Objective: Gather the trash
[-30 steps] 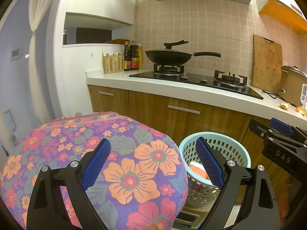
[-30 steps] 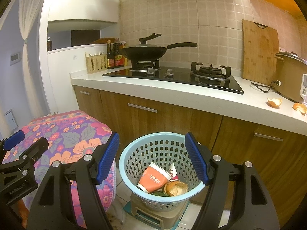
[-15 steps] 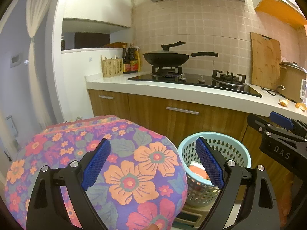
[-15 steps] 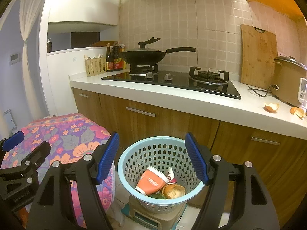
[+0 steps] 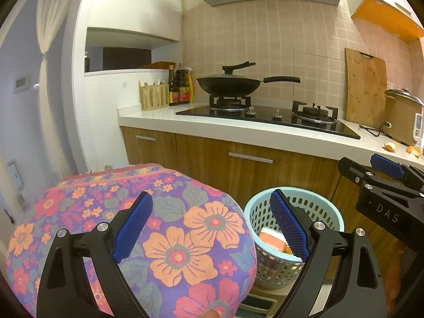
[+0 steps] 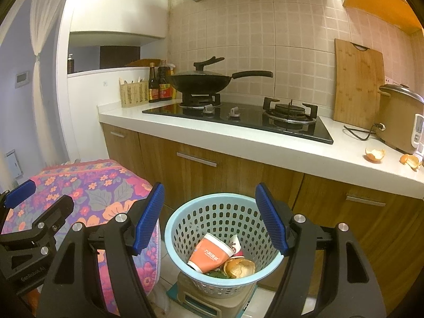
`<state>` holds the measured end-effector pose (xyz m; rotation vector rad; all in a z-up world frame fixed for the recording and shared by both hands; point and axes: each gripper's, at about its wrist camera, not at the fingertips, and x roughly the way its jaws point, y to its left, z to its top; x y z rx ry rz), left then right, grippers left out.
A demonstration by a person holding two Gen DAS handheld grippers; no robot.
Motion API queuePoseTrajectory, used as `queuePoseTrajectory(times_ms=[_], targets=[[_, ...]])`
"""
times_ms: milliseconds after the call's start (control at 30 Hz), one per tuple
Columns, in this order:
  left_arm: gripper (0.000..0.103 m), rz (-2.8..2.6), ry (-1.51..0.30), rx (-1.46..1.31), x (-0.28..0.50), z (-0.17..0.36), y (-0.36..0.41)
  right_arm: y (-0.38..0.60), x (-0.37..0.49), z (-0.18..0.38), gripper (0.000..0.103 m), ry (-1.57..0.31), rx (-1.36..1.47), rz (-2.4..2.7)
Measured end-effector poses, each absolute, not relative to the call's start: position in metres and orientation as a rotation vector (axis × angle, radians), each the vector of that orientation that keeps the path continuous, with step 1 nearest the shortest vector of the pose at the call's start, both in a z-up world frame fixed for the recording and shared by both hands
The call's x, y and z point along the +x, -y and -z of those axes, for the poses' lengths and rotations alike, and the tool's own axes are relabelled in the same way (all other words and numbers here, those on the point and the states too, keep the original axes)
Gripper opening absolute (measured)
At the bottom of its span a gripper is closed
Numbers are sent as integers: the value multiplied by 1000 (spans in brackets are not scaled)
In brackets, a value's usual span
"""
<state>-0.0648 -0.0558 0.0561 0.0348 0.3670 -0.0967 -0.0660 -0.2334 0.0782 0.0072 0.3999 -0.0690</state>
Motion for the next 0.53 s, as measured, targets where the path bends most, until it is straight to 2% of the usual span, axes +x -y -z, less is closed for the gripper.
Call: queuePoseTrajectory(times_ms=[233,333,533], targets=[[88,90,-356,20,-65,-59,53,232,-70,-82,67,-385,1,75],[92,92,-377,19,-64,-59,53,234,-72,-83,67,-387,8,75],[93,87,-363,12,-64,-61,48,233,-73,-84,67,-386,5,79]])
